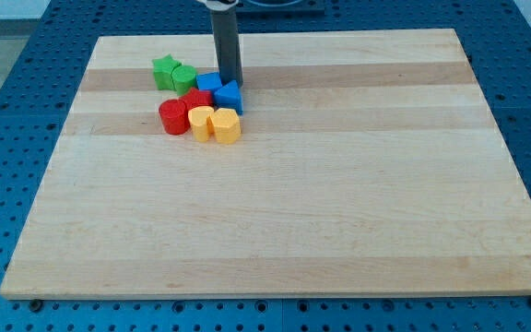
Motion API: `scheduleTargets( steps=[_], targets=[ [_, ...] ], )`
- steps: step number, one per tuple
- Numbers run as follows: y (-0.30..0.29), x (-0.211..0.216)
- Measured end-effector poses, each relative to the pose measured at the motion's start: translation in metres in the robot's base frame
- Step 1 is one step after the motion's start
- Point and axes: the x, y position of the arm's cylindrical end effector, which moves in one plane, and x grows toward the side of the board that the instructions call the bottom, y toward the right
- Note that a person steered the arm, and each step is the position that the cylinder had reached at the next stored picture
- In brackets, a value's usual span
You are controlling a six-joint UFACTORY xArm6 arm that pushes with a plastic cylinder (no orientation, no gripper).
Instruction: Move the cube into the triangle
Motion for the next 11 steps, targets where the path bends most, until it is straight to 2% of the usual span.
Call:
scheduleTargets(
  steps=[1,3,5,6,7,8,9,10,11],
  targets=[
    [0.004,0.011],
    [0.004,0.007],
    [-0.012,-0.044],
    [-0.041,-0.054],
    [-0.059,-0.035],
    [-0.036,-0.011],
    [-0.004,-0.007],
    [-0.004,-0.009],
    [0.007,0.022]
  ],
)
